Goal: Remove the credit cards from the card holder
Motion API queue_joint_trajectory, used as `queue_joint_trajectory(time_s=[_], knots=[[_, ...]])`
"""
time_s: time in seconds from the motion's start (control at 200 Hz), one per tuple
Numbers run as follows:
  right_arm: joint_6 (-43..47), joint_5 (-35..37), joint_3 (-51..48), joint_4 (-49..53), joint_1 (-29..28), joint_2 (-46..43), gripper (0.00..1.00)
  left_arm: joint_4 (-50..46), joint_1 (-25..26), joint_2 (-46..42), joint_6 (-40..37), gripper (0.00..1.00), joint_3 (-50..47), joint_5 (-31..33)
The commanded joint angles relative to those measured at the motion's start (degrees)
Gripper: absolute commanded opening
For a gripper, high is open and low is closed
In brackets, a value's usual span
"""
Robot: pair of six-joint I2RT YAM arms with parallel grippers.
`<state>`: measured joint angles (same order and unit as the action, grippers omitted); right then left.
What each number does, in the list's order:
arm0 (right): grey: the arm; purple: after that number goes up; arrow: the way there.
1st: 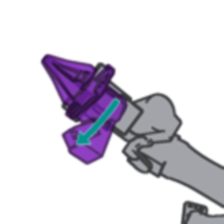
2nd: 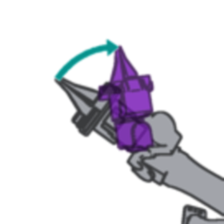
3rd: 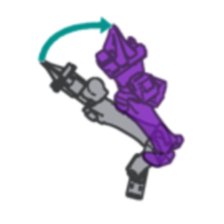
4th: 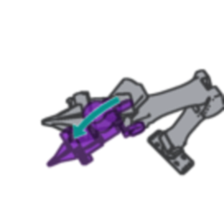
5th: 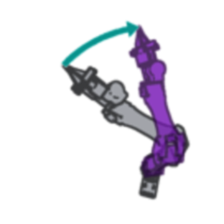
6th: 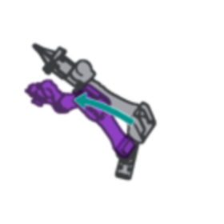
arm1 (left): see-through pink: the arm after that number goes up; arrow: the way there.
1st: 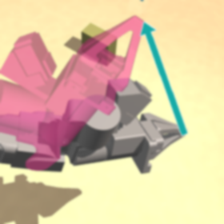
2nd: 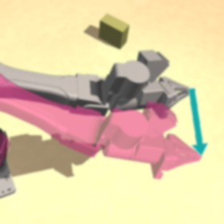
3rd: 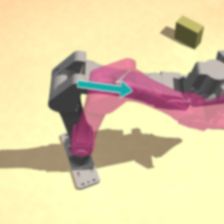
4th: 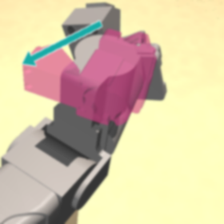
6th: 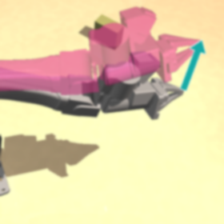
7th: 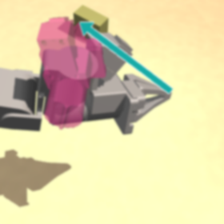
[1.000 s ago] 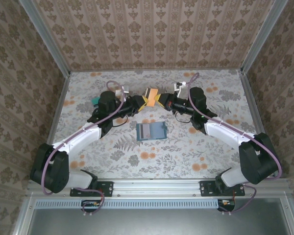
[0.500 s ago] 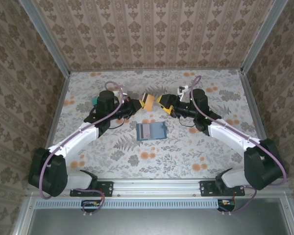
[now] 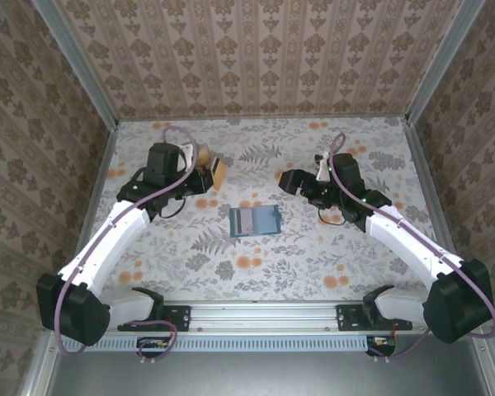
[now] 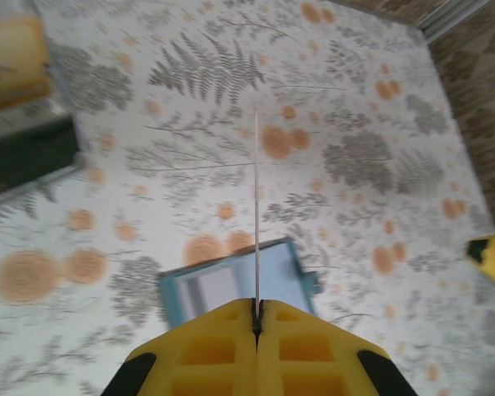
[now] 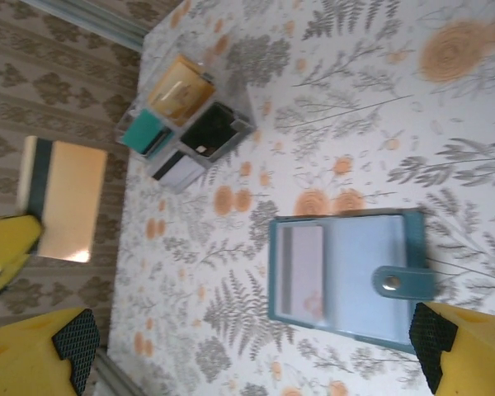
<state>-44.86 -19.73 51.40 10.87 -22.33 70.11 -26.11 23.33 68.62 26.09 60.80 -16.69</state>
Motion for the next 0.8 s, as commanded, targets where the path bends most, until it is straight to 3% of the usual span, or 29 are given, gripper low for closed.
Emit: queue_joint_trajectory(time_s=[0.0,0.19,0.415,0.795], knots=[[3.8,4.6,2.6,6.3,0.4,-1.2,1.0,-5.1,-3.5,-1.7,-13.9,0.0,0.6,4.7],[4.8,4.1,3.4,8.1,0.4,0.5,1.0,-7.7,-11.4,2.1,-25.8,0.0,5.7,-1.4],[4.7,5.4,1.9,6.5,0.6,-0.5,1.0,-13.6,-17.3,15.1,-38.3,0.0,17.8,-4.6],[4.0,3.1,1.4,5.7,0.9,0.0,0.99,-16.9,-18.1,34.1,-59.9,0.0,33.7,-10.2]])
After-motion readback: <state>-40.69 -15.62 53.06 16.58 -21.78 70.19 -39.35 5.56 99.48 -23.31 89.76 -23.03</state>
